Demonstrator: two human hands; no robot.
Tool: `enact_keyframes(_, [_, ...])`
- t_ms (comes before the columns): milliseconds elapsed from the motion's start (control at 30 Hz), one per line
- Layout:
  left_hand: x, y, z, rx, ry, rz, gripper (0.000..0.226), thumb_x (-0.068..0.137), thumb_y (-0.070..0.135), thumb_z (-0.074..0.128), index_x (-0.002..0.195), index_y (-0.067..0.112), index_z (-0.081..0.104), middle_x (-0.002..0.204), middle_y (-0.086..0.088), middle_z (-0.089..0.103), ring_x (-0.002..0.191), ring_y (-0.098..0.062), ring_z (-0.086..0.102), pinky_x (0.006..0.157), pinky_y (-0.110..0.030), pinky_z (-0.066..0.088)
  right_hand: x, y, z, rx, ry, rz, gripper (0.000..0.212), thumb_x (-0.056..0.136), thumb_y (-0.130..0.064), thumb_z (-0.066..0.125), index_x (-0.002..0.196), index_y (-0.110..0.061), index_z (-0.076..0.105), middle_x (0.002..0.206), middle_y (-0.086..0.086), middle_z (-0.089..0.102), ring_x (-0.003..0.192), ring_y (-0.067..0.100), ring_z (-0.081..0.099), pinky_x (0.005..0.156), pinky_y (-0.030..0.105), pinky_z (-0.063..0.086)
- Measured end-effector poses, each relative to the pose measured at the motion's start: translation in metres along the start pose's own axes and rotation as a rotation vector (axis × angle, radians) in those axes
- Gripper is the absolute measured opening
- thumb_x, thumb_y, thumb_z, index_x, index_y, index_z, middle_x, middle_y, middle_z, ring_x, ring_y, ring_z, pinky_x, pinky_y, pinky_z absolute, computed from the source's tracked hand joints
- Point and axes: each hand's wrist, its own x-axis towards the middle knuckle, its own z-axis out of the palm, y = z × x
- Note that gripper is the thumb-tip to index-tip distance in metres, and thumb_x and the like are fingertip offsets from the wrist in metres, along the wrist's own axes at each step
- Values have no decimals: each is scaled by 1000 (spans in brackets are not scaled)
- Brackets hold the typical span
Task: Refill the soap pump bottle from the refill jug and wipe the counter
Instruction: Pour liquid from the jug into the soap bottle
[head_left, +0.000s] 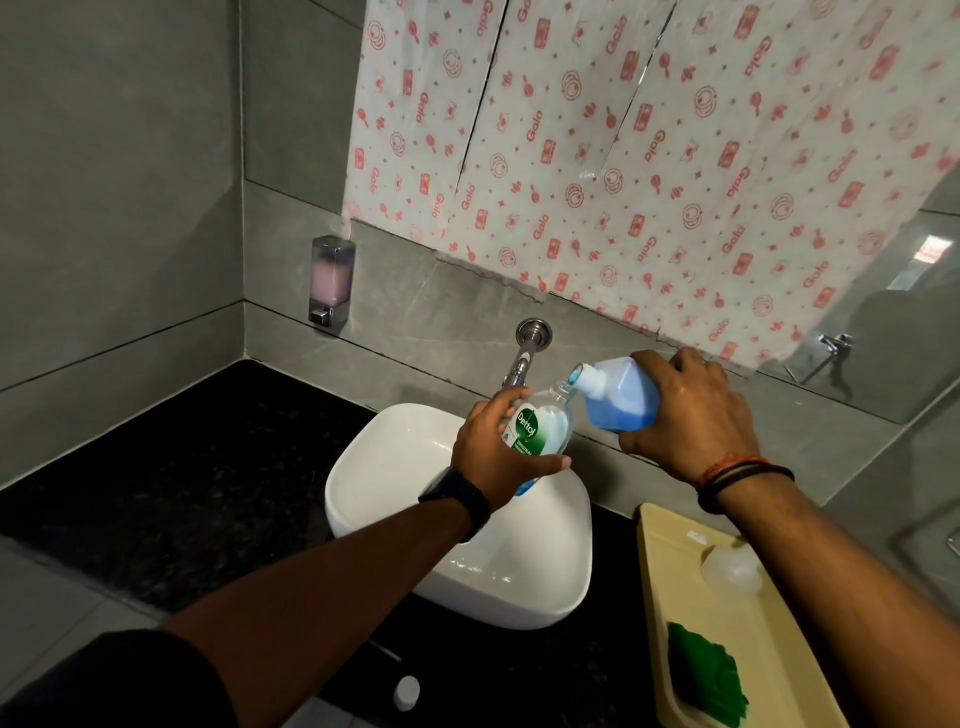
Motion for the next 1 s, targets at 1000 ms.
enact_keyframes(1000, [8, -2, 11, 20, -21, 19, 84, 52, 36, 89, 125, 21, 50, 120, -3, 59, 106, -21, 58, 90, -41, 54, 3, 9, 2, -8, -16, 8, 83, 61, -40, 81, 131, -24, 40, 114, 12, 49, 106, 33, 45, 84, 45, 45])
